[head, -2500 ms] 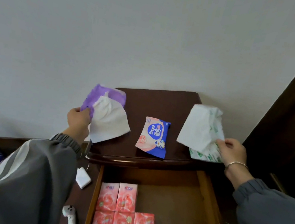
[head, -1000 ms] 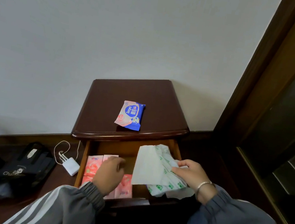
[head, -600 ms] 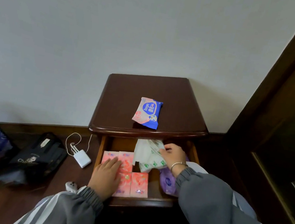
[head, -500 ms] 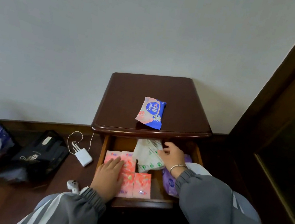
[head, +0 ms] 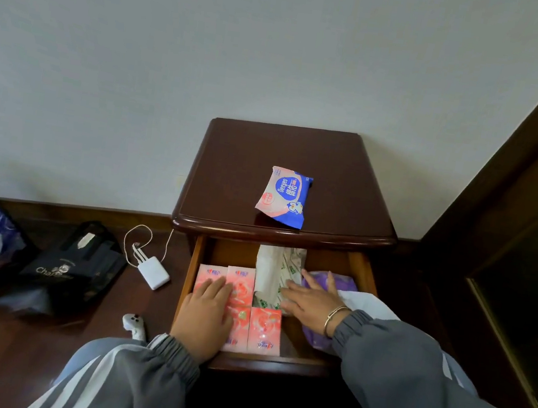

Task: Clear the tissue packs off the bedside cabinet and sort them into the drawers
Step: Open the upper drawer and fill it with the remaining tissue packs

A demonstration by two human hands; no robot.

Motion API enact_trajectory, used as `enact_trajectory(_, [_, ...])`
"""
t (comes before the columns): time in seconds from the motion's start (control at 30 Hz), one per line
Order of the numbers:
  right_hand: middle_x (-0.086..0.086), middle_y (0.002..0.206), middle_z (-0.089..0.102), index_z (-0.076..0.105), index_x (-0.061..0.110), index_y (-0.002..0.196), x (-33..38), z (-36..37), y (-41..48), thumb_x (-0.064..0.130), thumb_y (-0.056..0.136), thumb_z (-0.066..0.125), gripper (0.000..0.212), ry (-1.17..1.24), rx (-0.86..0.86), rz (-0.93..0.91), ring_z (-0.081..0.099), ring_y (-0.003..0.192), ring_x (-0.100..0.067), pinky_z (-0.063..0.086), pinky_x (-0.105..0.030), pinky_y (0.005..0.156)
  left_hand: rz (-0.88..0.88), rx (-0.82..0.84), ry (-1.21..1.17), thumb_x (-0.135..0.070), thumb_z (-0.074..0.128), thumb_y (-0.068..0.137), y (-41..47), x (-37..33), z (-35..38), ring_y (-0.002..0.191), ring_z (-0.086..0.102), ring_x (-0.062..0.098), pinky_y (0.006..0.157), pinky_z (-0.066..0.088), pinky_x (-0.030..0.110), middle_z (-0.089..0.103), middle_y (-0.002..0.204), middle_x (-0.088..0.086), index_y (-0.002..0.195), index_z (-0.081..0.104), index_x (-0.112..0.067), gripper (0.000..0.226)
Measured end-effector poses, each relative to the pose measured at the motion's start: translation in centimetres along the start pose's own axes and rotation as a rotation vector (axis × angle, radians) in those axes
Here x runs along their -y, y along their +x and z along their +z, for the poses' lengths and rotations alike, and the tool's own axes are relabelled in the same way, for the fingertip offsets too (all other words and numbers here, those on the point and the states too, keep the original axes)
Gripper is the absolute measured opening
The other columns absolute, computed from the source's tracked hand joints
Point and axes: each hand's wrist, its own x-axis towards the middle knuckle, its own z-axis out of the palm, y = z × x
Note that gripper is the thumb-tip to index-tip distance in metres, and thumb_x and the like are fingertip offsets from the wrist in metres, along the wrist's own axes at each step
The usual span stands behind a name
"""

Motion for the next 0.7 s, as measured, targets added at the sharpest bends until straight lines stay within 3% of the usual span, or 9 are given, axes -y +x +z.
enact_trajectory(0.13, [0.01,0.159,0.011,0.025,0.03,0.147,0.3,-1.7,-2.0,0.041,0.1,0.026,0.048,-0.052,-0.026,-0.054,-0.006,0.148,-0.019,-0.003,-0.059,0.113,-0.004,0.003,0.002,-0.036,0.041,0.094,0.0,-0.1,0.0,0.146,0.016,0.019,0.118,0.018,0.036,0.021,0.159,-0.003,0.15,0.025,-0.022,0.06])
enact_trajectory(0.2, [0.004,0.153,0.033,0.037,0.029,0.142,0.7,-2.7,-3.7,0.04,0.098,0.035,0.045,-0.027,-0.086,-0.079,0.022,0.144,-0.02,0.02,-0.049,0.114,-0.007,-0.001,-0.001,-0.035,0.04,0.094,0.0,-0.1,0.0,0.146,0.016,0.019,0.118,0.019,0.036,0.021,0.158,-0.003,0.15,0.025,-0.022,0.059])
enact_trajectory(0.27, [0.002,0.129,0.059,0.051,0.032,0.13,1.5,-4.3,-5.3,0.04,0.093,0.044,0.038,0.046,-0.326,-0.11,0.052,0.12,-0.021,0.045,-0.039,0.096,-0.011,-0.01,-0.002,-0.036,0.04,0.094,0.0,-0.1,0.1,0.146,0.016,0.018,0.118,0.02,0.036,0.022,0.158,-0.004,0.15,0.026,-0.022,0.059])
enact_trajectory(0.33, [0.001,0.115,0.065,0.055,0.03,0.125,1.9,-6.8,-5.2,0.039,0.09,0.05,0.037,0.083,-0.62,-0.144,0.059,0.106,-0.02,0.05,-0.038,0.085,-0.015,-0.008,-0.009,-0.036,0.041,0.094,0.0,-0.2,0.1,0.146,0.017,0.018,0.117,0.02,0.037,0.022,0.158,-0.004,0.149,0.026,-0.023,0.059])
enact_trajectory(0.4, [-0.003,0.122,0.061,0.051,0.021,0.128,1.8,-9.9,-3.4,0.038,0.087,0.056,0.046,0.125,-0.758,-0.093,0.056,0.11,-0.024,0.049,-0.04,0.087,-0.019,-0.003,-0.016,-0.037,0.042,0.094,0.0,-0.2,0.1,0.145,0.017,0.019,0.117,0.019,0.037,0.023,0.158,-0.004,0.149,0.026,-0.023,0.059])
enact_trajectory(0.47, [-0.006,0.13,0.053,0.042,0.017,0.133,1.5,-12.4,-0.6,0.041,0.084,0.062,0.059,0.117,-0.701,0.033,0.053,0.113,-0.027,0.048,-0.041,0.089,-0.024,-0.005,-0.027,-0.037,0.042,0.093,-0.1,-0.2,0.0,0.145,0.018,0.019,0.117,0.02,0.037,0.024,0.157,-0.004,0.149,0.027,-0.023,0.059])
enact_trajectory(0.57, [-0.006,0.141,0.042,0.027,0.02,0.142,1.3,-13.7,3.5,0.05,0.08,0.063,0.077,0.081,-0.452,0.147,0.051,0.117,-0.029,0.047,-0.043,0.092,-0.025,-0.002,-0.038,-0.036,0.042,0.092,-0.2,-0.2,-0.2,0.145,0.019,0.019,0.116,0.021,0.037,0.025,0.157,-0.004,0.148,0.028,-0.023,0.058])
enact_trajectory(0.7, [-0.007,0.137,0.047,0.03,0.022,0.141,0.6,-13.3,6.4,0.041,0.089,0.052,0.06,-0.022,-0.464,0.169,0.059,0.106,-0.031,0.051,-0.043,0.084,-0.019,-0.009,-0.044,-0.036,0.042,0.092,-0.1,-0.1,-0.2,0.144,0.021,0.019,0.116,0.022,0.036,0.026,0.156,-0.004,0.147,0.029,-0.024,0.057])
